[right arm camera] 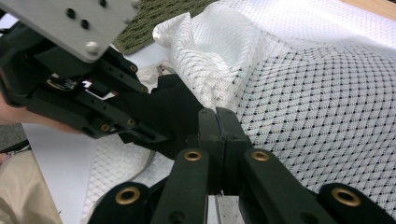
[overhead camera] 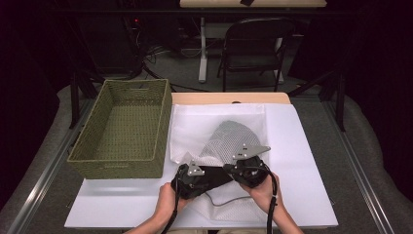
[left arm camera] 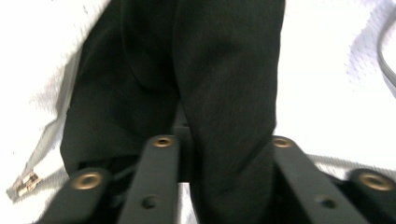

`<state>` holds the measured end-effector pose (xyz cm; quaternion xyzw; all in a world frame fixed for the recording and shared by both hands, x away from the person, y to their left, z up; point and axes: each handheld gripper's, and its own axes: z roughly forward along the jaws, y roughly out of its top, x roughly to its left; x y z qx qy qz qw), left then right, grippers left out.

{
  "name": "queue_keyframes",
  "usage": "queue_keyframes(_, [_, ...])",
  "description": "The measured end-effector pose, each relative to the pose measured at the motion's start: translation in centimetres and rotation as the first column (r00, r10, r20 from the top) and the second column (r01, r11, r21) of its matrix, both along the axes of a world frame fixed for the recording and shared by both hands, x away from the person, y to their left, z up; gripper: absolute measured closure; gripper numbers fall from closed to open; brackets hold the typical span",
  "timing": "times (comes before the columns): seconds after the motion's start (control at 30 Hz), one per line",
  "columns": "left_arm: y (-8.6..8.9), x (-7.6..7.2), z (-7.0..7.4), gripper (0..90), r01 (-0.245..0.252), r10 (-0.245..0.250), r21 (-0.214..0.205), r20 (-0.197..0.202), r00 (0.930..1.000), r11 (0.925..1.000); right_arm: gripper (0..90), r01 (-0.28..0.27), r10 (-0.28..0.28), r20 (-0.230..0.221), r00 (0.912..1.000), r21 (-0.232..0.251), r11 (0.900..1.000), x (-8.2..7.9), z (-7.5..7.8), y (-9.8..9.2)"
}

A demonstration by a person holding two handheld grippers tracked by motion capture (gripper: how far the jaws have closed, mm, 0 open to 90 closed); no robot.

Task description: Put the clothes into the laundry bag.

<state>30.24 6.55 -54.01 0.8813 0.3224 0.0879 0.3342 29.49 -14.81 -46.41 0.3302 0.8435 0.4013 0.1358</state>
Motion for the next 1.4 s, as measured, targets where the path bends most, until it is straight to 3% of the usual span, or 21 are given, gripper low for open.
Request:
queue_keyframes(0.2, [-0.6, 0.8, 0.3, 79.8, -0.031, 0.031, -0.028, 0.016, 0.9994, 0.9991, 90.0, -0.006, 0.006, -0.004, 1.0000, 0.008, 1.0000, 0.0, 0.0, 0.0])
queue_keyframes(0.4, [-0.9, 1.7, 0.3, 79.5, -0.070, 0.072, -0.063, 0.028, 0.9970, 0.9956, 90.0, 0.001, 0.001, -0.027, 0.9996, 0.060, 0.9982, 0.2, 0.1, -0.5])
queue_keyframes(0.57, [-1.3, 2.6, 0.3, 79.1, -0.107, 0.111, -0.083, 0.050, 0.9925, 0.9908, 90.0, 0.001, 0.002, -0.033, 0.9995, 0.080, 0.9968, 0.3, 0.3, -0.6])
queue_keyframes(0.8, [-2.0, 3.4, 0.2, 77.6, -0.157, 0.167, -0.105, 0.100, 0.9808, 0.9820, 90.0, 0.006, -0.001, -0.047, 0.9989, 0.106, 0.9943, 0.4, 0.3, -0.8])
queue_keyframes(1.0, [-2.1, 4.0, -0.3, 77.3, -0.192, 0.205, -0.130, 0.095, 0.9742, 0.9727, 90.0, -0.004, 0.011, -0.059, 0.9982, 0.115, 0.9934, 0.5, 0.1, -0.8])
queue_keyframes(1.23, [-1.5, 3.8, -0.1, 60.4, -0.124, 0.131, -0.104, 0.062, 0.9895, 0.9868, 90.0, 0.006, 0.001, -0.063, 0.9980, 0.107, 0.9942, 0.6, 0.1, -1.0])
queue_keyframes(1.4, [-1.1, 2.9, 0.1, 48.4, -0.103, 0.108, -0.077, 0.056, 0.9926, 0.9916, 90.0, 0.015, -0.008, -0.066, 0.9978, 0.106, 0.9943, 0.6, 0.1, -1.0])
